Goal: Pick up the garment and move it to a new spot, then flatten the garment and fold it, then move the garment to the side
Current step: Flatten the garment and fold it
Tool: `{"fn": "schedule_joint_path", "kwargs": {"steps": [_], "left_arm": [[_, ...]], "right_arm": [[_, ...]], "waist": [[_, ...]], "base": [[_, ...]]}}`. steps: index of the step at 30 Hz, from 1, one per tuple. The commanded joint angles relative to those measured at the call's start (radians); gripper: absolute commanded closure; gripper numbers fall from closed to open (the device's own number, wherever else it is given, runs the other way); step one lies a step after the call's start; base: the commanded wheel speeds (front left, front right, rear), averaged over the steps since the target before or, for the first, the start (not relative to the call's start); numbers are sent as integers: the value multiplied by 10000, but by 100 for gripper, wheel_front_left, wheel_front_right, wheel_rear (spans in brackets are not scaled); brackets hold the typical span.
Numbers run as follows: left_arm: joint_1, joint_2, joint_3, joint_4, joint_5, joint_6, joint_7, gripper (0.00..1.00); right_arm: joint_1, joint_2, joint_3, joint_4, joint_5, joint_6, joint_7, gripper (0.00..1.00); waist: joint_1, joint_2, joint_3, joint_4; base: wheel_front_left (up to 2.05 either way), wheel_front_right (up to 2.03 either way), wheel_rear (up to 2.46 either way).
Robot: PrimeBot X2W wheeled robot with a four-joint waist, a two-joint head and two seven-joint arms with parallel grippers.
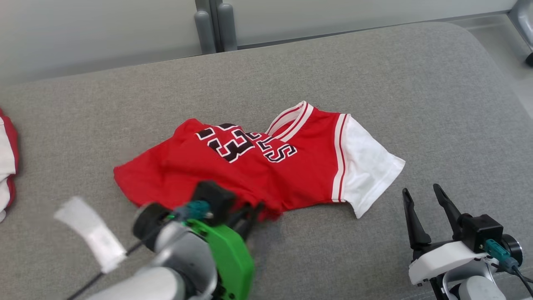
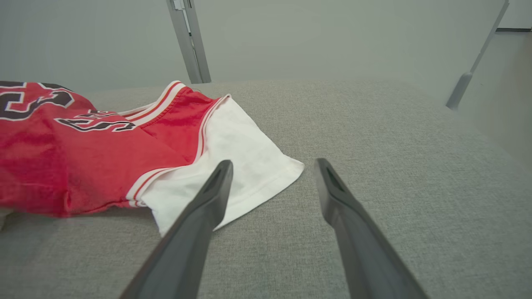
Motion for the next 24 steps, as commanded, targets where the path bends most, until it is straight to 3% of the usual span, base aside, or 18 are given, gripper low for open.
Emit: {"fn": "schedule_joint_path", "kwargs": {"steps": [1,5,9,10,11,18,20,24], "left_arm": [[-36,-183,-266,251,69,-88,205,100],[480,-954,-910,1664,-376,-395,577,100],[976,-1493,-802,3090,-667,-598,-128,100],[1073,-1654,-691,3302,-671,-556,-454,60],[1209,-1798,-583,3505,-732,-519,-731,0],[2286,-2178,-95,3533,-1592,-920,-1817,0],[2714,-1944,86,3277,-1952,-985,-1985,0],[3452,-1352,742,3027,-2438,-565,-2526,0]], "right_arm": [[-88,-10,25,16,32,-7,-30,0],[-78,-16,34,-26,64,-7,-30,0],[85,-77,-105,-2,46,-7,-30,0],[83,-78,-129,-16,57,-7,-30,0],[87,-77,-148,-28,62,-7,-30,0],[40,-11,-184,-22,-10,-7,-30,0],[14,-5,-187,-27,-17,-7,-30,0],[80,-37,-212,-59,-15,-7,-30,0]], "waist": [[0,0,-22,-92],[0,0,9,-334],[0,0,90,-404],[0,0,126,-408],[0,0,147,-409],[0,0,189,-283],[0,0,178,-232],[0,0,150,-59]], "base": [[0,0,0],[0,0,0],[0,0,0],[0,0,0],[0,0,0],[0,0,0],[0,0,0],[0,0,0]]}}
